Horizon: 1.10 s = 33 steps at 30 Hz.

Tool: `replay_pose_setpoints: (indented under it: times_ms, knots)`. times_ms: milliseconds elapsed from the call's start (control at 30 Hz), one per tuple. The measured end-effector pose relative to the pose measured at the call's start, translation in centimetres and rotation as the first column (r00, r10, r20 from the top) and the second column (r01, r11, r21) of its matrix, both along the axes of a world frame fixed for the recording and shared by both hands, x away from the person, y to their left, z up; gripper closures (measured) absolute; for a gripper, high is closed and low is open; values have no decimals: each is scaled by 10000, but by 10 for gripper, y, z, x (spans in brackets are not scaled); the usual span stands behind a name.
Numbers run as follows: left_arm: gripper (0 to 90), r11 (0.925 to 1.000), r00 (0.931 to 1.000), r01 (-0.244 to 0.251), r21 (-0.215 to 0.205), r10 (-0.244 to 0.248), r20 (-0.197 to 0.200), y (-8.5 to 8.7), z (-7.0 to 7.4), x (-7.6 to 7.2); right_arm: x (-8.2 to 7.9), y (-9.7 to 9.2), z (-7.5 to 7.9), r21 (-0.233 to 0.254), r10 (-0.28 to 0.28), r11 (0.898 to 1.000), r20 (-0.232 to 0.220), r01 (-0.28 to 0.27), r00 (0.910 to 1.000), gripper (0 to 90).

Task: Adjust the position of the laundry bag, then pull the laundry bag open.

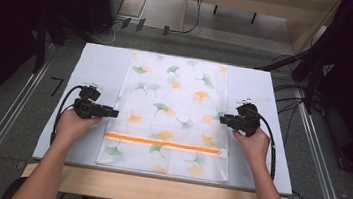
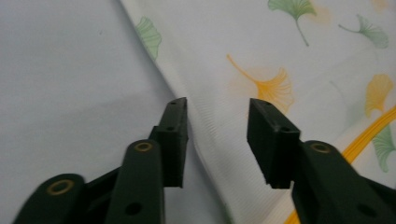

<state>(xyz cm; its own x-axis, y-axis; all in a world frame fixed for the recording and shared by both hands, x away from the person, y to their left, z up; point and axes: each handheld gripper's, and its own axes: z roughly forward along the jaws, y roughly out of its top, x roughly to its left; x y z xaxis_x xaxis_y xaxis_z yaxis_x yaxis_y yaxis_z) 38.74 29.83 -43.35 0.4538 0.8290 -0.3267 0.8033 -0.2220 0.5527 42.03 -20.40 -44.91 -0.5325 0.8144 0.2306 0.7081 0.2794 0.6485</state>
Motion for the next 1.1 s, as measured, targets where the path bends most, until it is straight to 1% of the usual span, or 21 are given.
replay_pose_setpoints:
  times_ms: [33,100,133,200,233,267,367,400,467,500,567,633,667,733,767,800,867,900,933,967,1100]
  knots:
    - [524,10000,10000,48,-16,-48,84,-1,2,-1,-1,-1,1,49,30,10000,57,-30,10000,691]
    - [460,9999,9996,103,-91,-100,277,-4,5,-2,-5,-3,3,118,-59,9999,-20,59,10000,643]
    - [446,9997,9993,217,-137,-213,297,-6,8,-2,-6,-3,4,136,-17,9999,7,16,10000,638]
    - [425,9996,9992,274,-43,-273,303,-8,9,-2,-7,-4,5,126,-12,9999,34,11,10000,625]
    - [418,9995,9991,327,25,-328,283,-10,10,-3,-9,-4,7,90,8,10000,134,-9,9999,582]
    - [417,9989,9981,464,112,-468,399,-14,13,-3,-10,-5,7,148,-9,9999,188,6,9998,562]
    - [400,9985,9975,550,54,-552,441,-19,17,-3,-14,-7,9,231,-34,9997,244,28,9997,545]
    - [399,9974,9960,714,65,-717,536,-24,20,-3,-15,-7,9,228,10,9997,228,-15,9997,545]
    - [396,9970,9953,772,26,-773,583,-27,21,-4,-17,-8,9,187,-7,9998,211,3,9998,546]
    - [394,9947,9926,1024,133,-1030,647,-32,24,-4,-20,-10,10,156,34,9999,171,-36,9998,546]
    - [392,9941,9919,1077,112,-1082,673,-35,25,-5,-23,-11,11,172,-1,9999,106,-1,9999,545]
    - [392,9921,9893,1246,134,-1253,748,-41,28,-6,-25,-12,12,105,-2,9999,96,1,10000,545]
    - [392,9900,9866,1404,149,-1412,816,-47,29,-8,-30,-13,14,90,-14,10000,54,13,10000,551]
    - [392,9873,9837,1582,124,-1587,847,-52,31,-9,-35,-15,15,71,-65,10000,-3,65,10000,559]
    - [392,9873,9837,1582,124,-1587,847,-52,31,-9,-35,-15,15,71,-65,10000,-3,65,10000,559]
    - [392,9849,9807,1722,168,-1730,906,-57,32,-10,-40,-16,17,83,-121,9999,-95,122,9999,562]
    - [392,9841,9799,1765,185,-1774,914,-60,32,-11,-42,-17,17,69,-79,9999,-96,80,9999,562]
    - [392,9832,9786,1812,221,-1825,954,-62,32,-11,-47,-18,19,44,-76,10000,-75,77,9999,562]
    - [392,9804,9759,1950,267,-1967,941,-66,33,-12,-50,-18,20,49,-98,9999,-71,98,9999,563]
    - [392,9804,9759,1950,267,-1967,941,-66,33,-12,-52,-19,20,49,-62,10000,-66,63,10000,566]
    - [392,9748,9697,2215,247,-2229,1004,-76,34,-14,-59,-19,21,53,-48,10000,-70,49,10000,566]
